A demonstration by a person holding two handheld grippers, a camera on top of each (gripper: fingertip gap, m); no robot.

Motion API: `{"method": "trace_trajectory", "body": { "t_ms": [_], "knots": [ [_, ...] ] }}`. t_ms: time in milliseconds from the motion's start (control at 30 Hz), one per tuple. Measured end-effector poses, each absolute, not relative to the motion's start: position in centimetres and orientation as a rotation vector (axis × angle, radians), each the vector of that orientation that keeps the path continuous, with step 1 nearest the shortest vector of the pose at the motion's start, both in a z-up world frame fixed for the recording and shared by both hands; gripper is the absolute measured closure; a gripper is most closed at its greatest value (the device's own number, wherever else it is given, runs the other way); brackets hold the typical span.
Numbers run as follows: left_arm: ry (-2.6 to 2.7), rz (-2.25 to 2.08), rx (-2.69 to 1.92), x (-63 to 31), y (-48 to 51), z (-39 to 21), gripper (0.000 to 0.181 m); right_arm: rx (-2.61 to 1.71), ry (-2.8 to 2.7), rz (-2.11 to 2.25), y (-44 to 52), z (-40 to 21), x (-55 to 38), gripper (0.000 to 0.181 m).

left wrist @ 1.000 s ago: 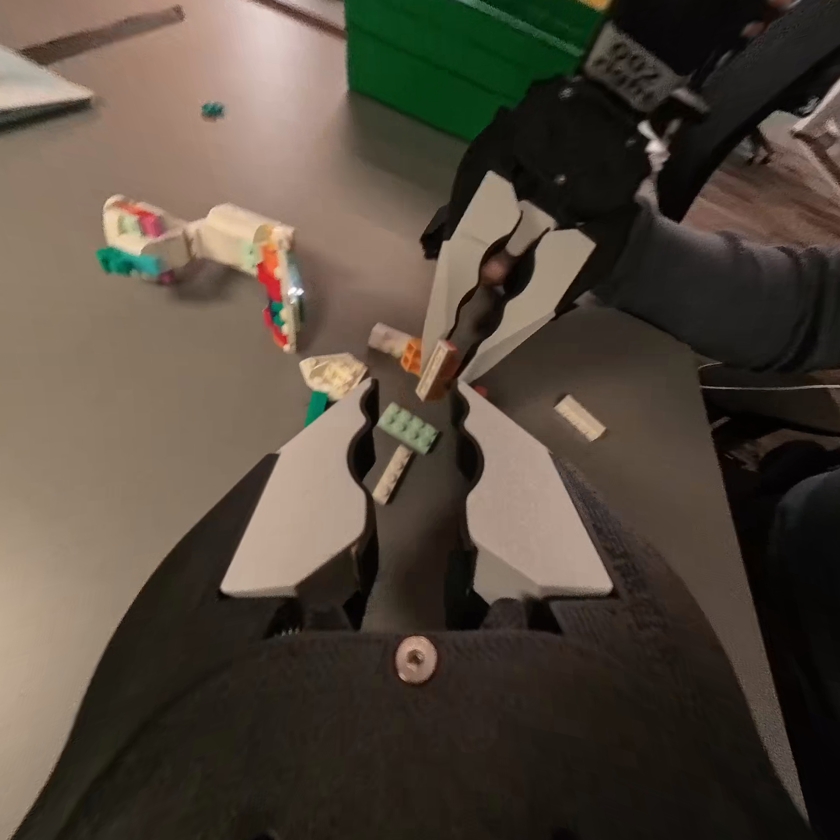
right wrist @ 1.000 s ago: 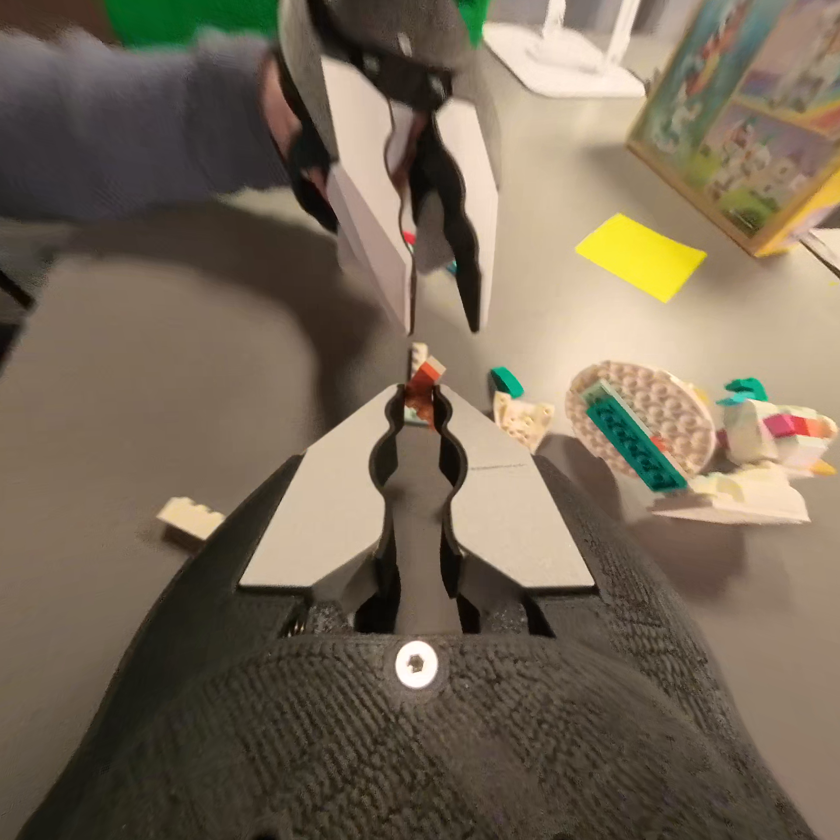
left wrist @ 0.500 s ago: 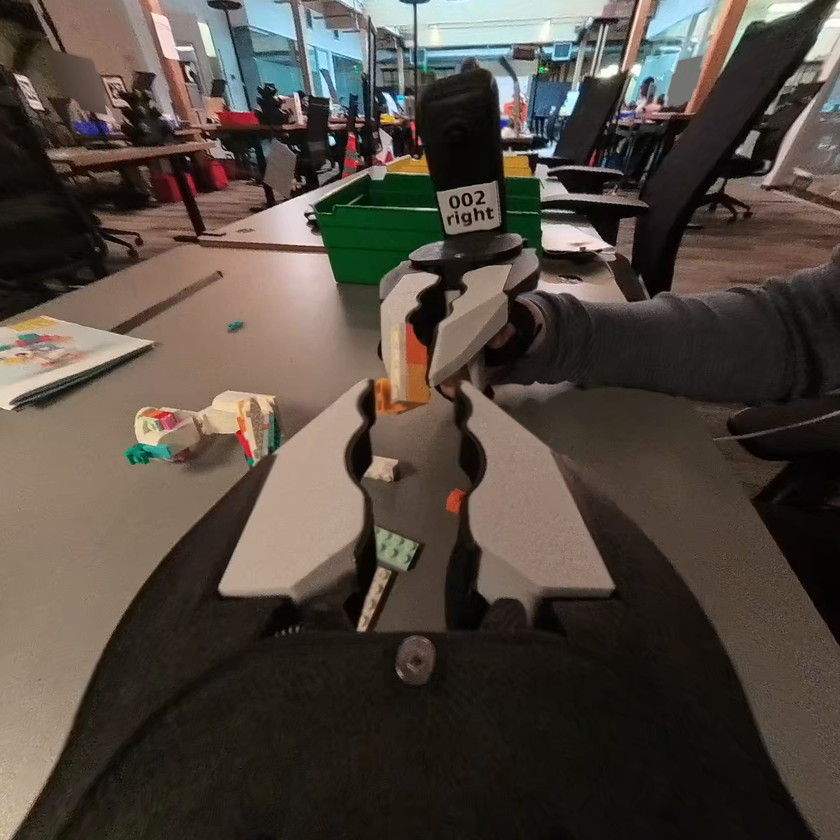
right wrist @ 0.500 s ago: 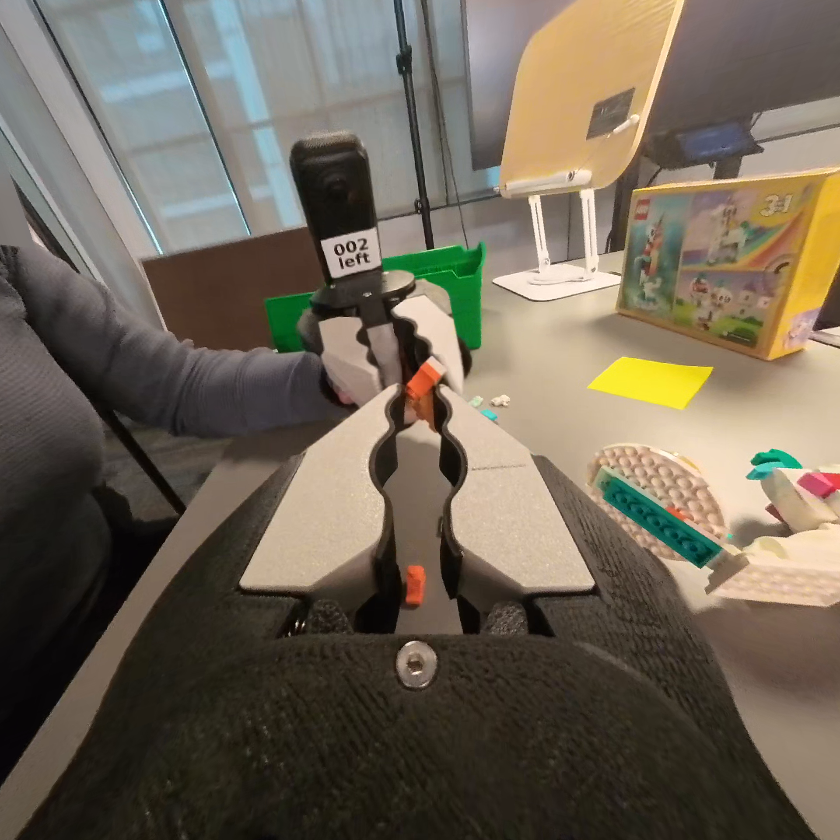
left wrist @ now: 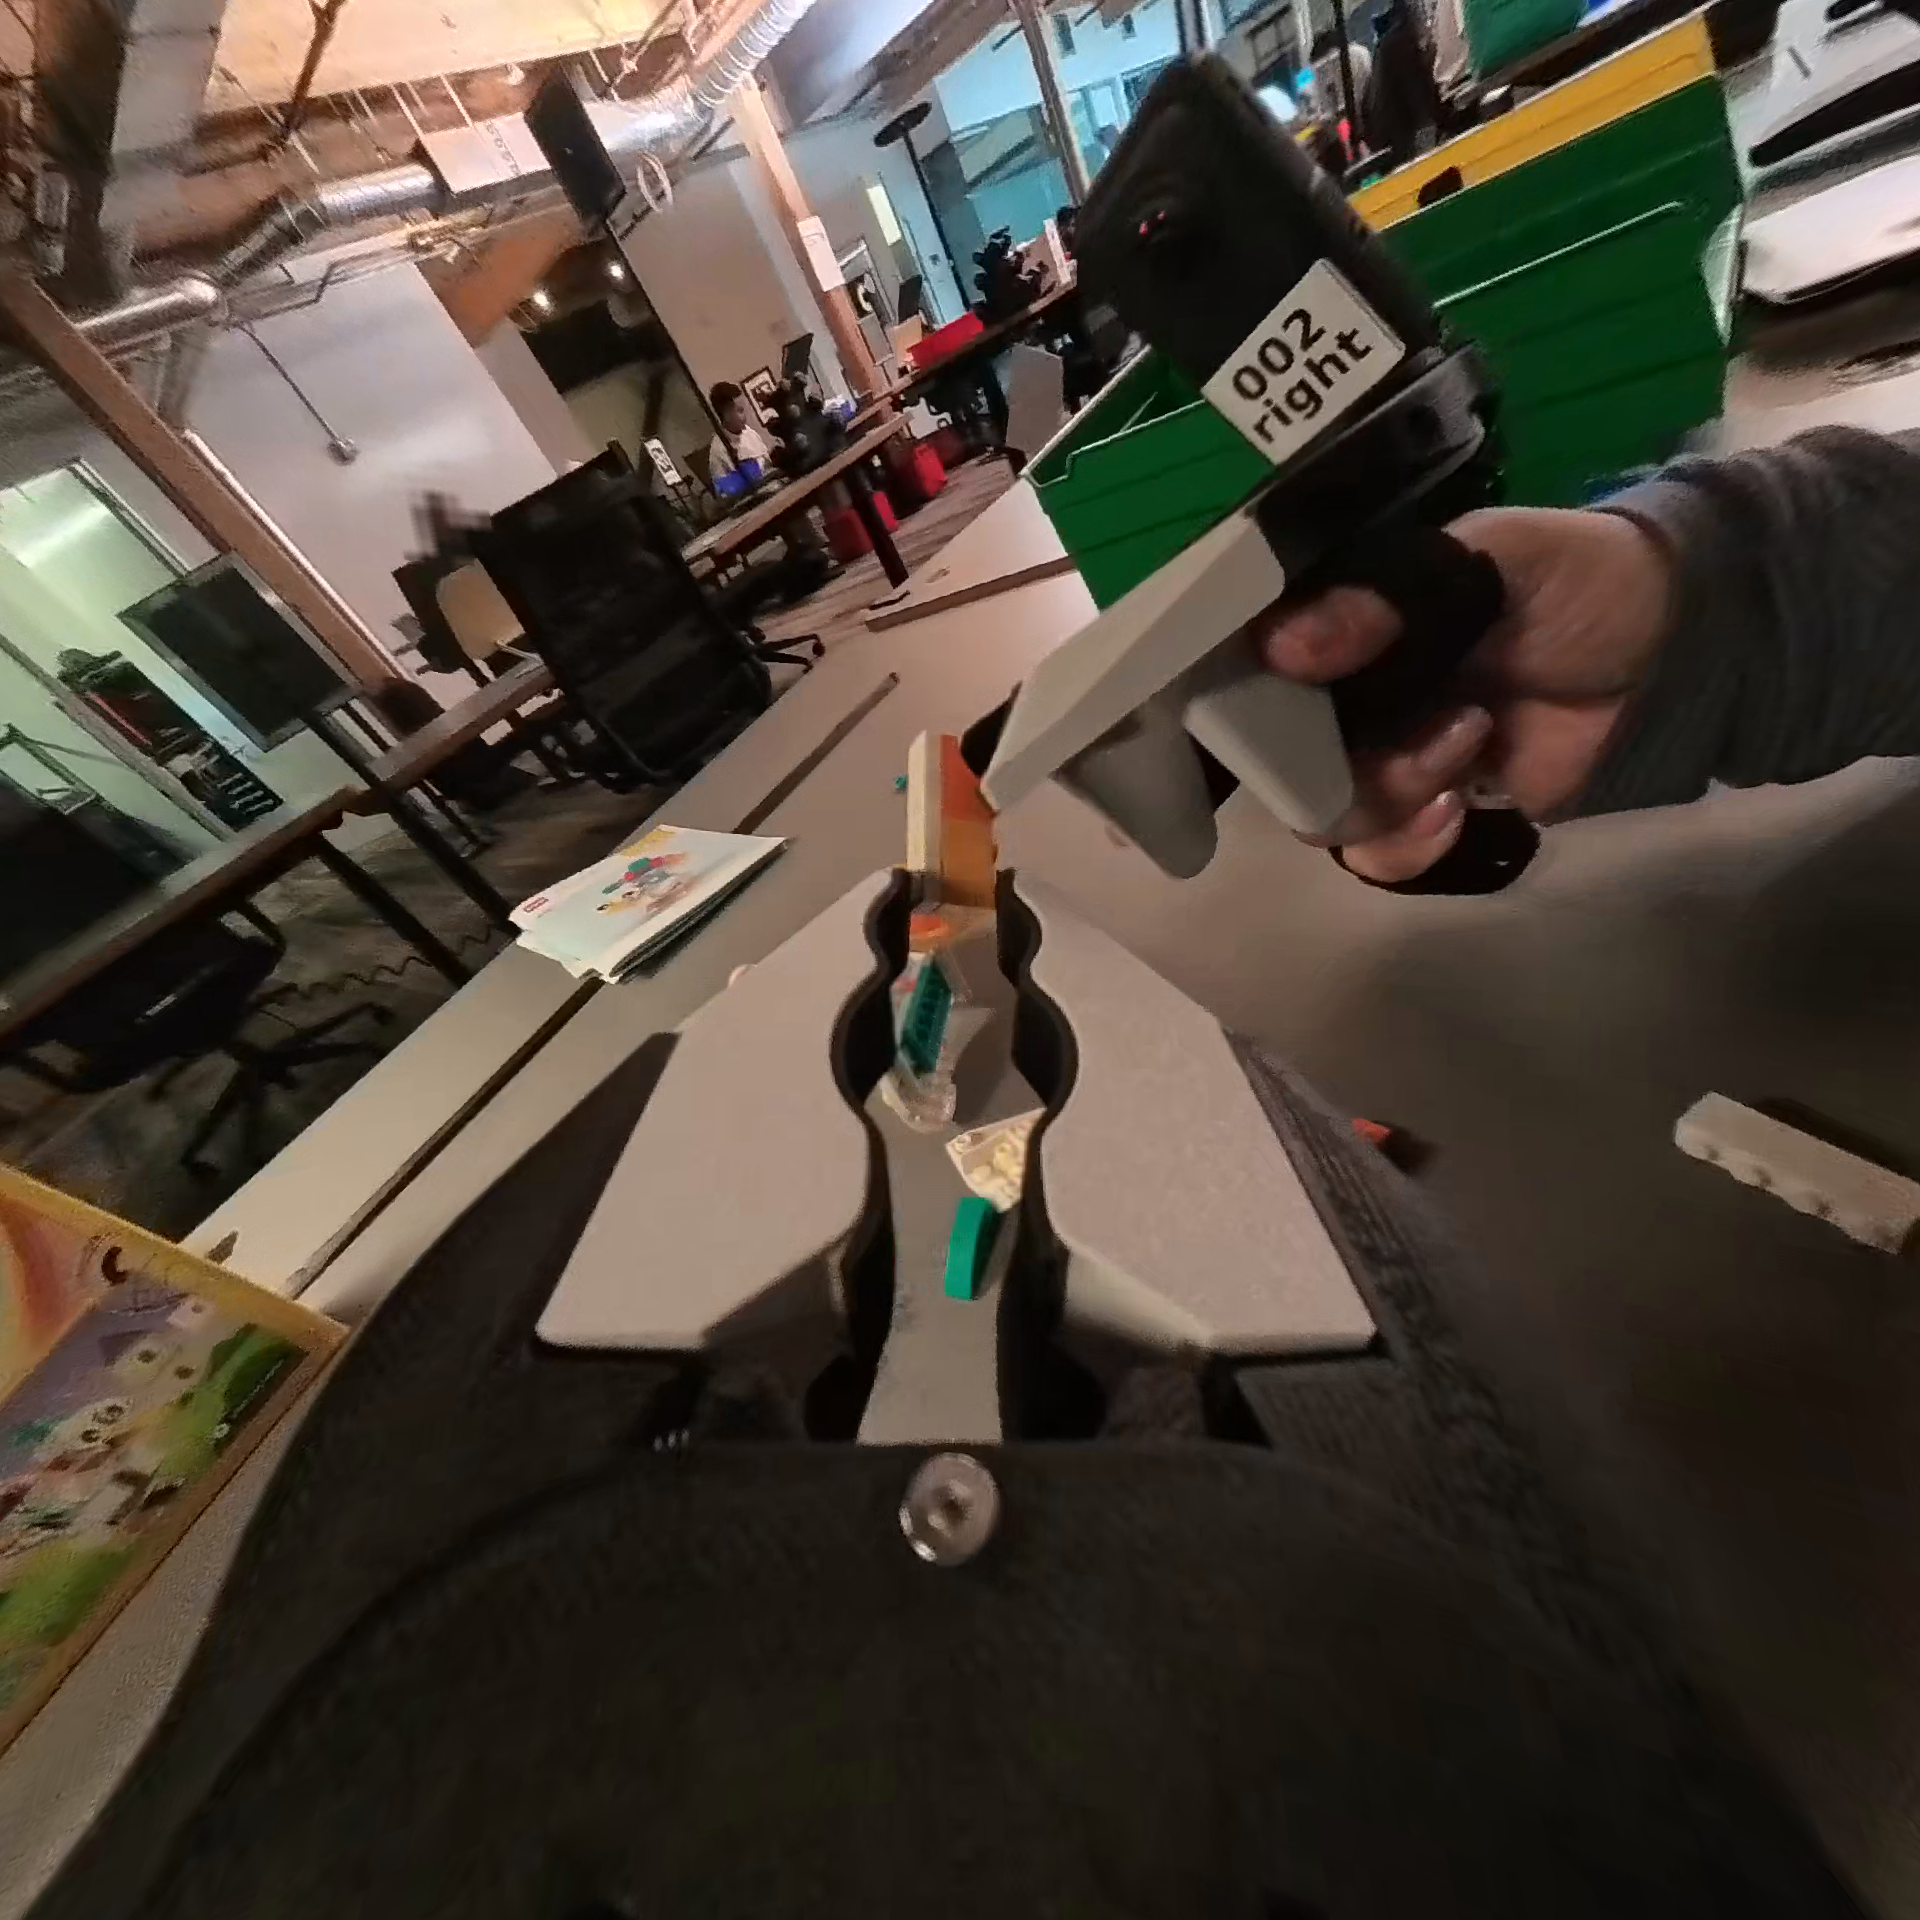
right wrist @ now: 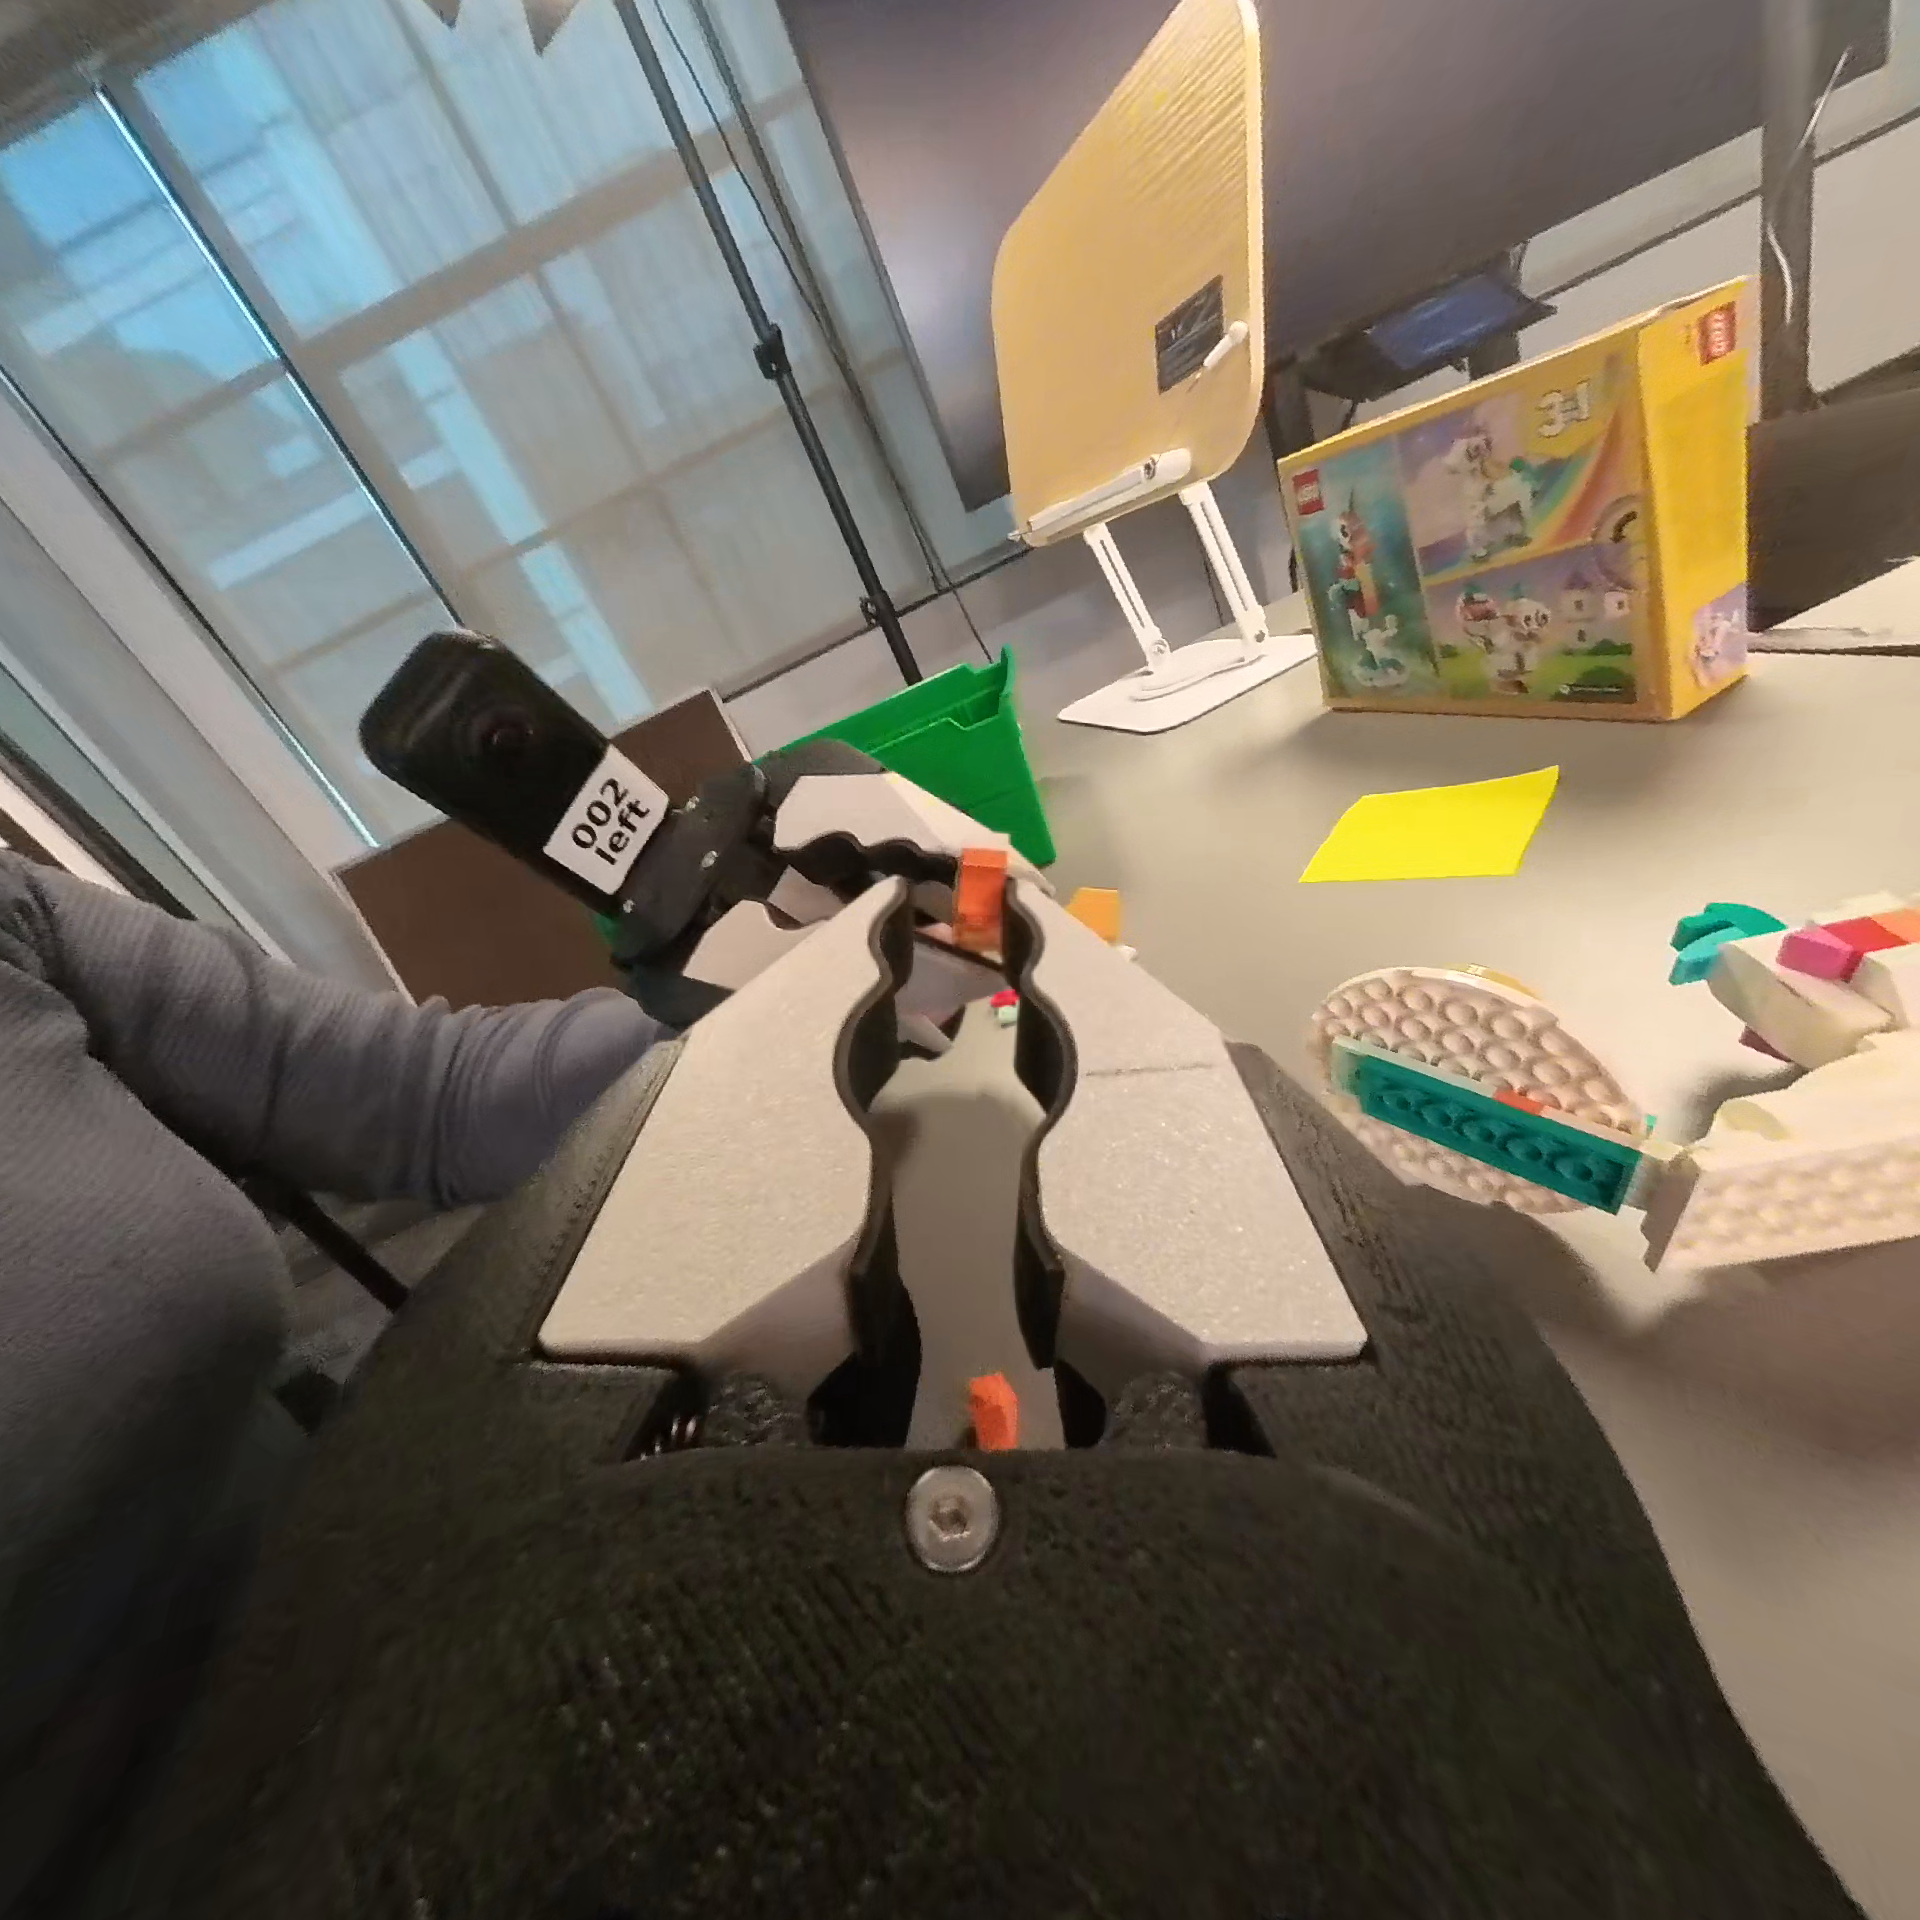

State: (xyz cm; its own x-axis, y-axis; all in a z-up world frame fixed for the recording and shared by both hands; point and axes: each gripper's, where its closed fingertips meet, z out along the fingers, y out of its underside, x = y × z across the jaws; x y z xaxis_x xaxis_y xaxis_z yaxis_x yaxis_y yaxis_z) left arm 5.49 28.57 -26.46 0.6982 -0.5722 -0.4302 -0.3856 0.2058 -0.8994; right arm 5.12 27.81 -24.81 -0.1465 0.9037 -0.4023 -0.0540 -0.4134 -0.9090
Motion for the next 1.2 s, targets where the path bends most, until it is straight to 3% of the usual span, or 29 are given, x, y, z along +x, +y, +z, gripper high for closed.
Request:
{"method": "trace_trajectory", "body": {
  "t_ms": [300, 367, 633, 1100, 1200],
  "knots": [
    [0.917, -0.236, -1.403, 6.4, 27.9, -26.9, 0.165, -1.36, -1.182, 1.496, 27.5, -25.5, 5.9, 0.176],
    [0.982, -0.363, -1.429, 7.0, 26.9, -27.6, 0.139, -1.318, -1.361, 1.283, 27.1, -26.8, 6.4, 0.176],
    [1.172, -0.575, -1.527, 7.8, 24.4, -29.9, 0.173, -1.13, -1.753, 0.933, 24.3, -29.8, 7.1, 0.175],
    [1.278, -0.539, -1.6, 6.6, 24.2, -31.4, 0.176, -1.2, -1.877, 0.7, 25.6, -32.2, 8.5, 0.176],
    [1.075, -0.668, -1.563, 3.4, 24.9, -28.3, 0.175, -1.234, -1.732, 0.797, 27.0, -30.3, 9.4, 0.176]
  ]
}}
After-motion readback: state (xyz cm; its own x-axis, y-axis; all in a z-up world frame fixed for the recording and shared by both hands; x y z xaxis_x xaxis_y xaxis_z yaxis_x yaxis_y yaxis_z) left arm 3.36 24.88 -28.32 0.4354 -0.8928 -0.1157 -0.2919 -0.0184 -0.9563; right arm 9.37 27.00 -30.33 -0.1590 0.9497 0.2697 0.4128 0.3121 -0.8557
